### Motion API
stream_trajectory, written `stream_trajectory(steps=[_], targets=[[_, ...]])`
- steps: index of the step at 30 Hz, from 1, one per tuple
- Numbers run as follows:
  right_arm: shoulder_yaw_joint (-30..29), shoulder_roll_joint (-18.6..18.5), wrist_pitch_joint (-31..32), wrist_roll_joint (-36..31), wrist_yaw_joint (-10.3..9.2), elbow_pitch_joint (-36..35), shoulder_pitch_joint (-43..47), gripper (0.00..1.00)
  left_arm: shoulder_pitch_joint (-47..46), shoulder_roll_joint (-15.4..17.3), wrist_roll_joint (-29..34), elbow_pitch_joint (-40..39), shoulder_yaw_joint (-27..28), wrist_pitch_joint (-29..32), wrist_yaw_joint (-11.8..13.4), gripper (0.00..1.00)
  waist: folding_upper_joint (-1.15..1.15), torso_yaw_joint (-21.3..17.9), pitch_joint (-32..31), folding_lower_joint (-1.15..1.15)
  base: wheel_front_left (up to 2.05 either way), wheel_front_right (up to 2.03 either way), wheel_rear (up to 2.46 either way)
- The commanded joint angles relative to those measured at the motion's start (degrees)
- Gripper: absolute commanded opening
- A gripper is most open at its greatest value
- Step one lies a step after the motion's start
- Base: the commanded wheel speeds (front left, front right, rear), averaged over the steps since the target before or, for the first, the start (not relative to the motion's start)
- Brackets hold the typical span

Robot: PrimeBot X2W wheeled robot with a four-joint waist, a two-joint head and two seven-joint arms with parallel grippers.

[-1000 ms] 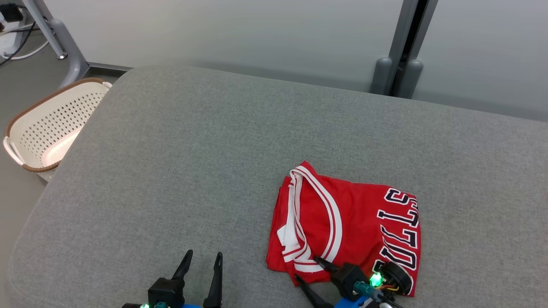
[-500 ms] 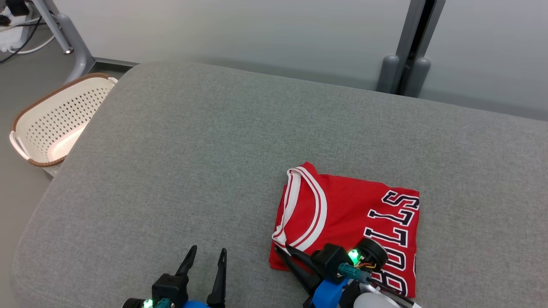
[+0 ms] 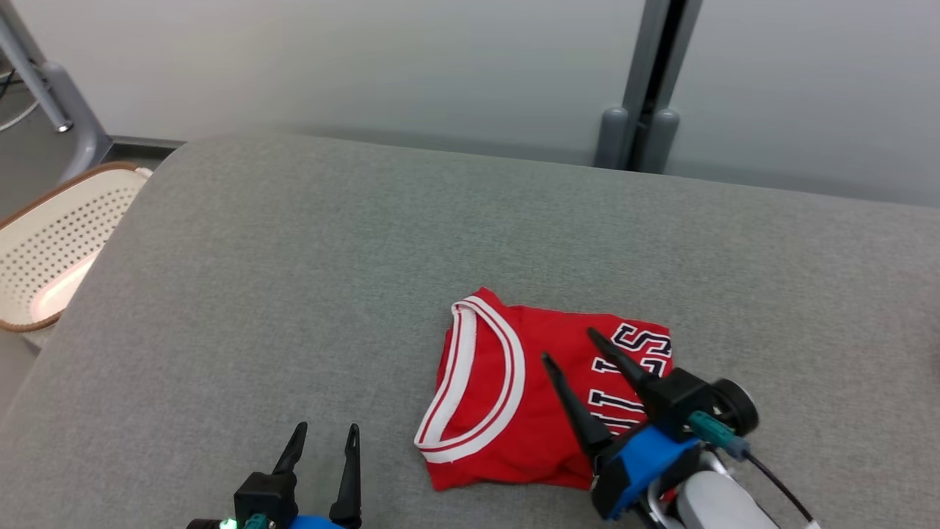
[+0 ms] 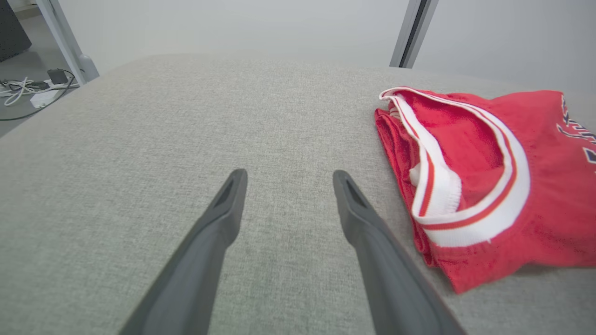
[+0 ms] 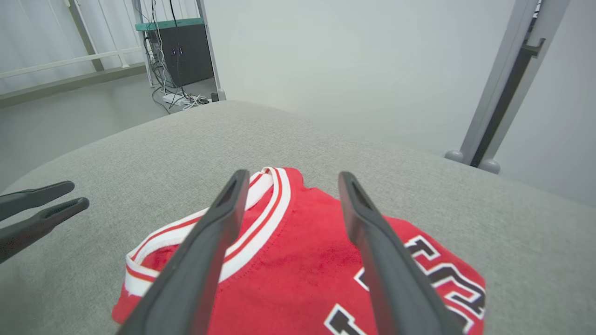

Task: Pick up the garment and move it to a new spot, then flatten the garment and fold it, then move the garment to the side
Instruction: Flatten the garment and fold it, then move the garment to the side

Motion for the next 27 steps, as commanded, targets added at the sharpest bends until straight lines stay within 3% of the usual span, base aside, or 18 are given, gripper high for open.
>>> stream_trajectory(steps=[1, 2, 6, 13, 20, 27], targets=[[-1.57, -0.19, 0.0, -0.81, 0.0, -0.73, 1.33, 1.0, -0.04, -0.05, 0.28, -0.38, 0.19, -0.24, 0.23, 1.0, 0.0, -1.57, -1.16, 0.0, 0.0, 0.0, 0.0], [-6.25, -0.16, 0.0, -2.2, 0.0, -2.06, 4.14, 1.0, 0.09, -0.02, 0.77, -0.74, 0.88, -0.24, 0.27, 1.0, 0.0, -3.17, -1.62, 0.0, 0.0, 0.0, 0.0], [-13.39, -0.14, 0.0, -4.16, 0.0, -4.05, 8.39, 1.0, 0.8, -0.03, 1.38, -1.65, 1.79, -0.25, 0.4, 1.0, 0.0, -6.25, -2.22, 0.0, 0.0, 0.0, 0.0], [-21.24, -0.12, 0.0, -4.06, 0.0, -4.35, 13.38, 1.0, 2.7, 0.0, 2.94, -3.12, 3.2, -0.24, 0.58, 1.0, 0.0, -11.5, -2.84, 0.0, 0.0, 0.0, 0.0], [-22.56, -0.12, 0.0, -2.59, 0.0, -1.94, 15.39, 1.0, 4.8, 0.01, 5.81, -5.33, 3.83, -0.24, -0.13, 1.0, 0.0, -13.24, -3.18, 0.0, 0.0, 0.0, 0.0], [-18.8, -0.11, 0.0, 0.58, 0.0, 1.07, 11.49, 1.0, 2.83, -0.02, 5.37, -5.52, 2.49, -0.24, -0.98, 1.0, 0.0, -11.36, -1.81, 0.0, 0.0, 0.0, 0.0]])
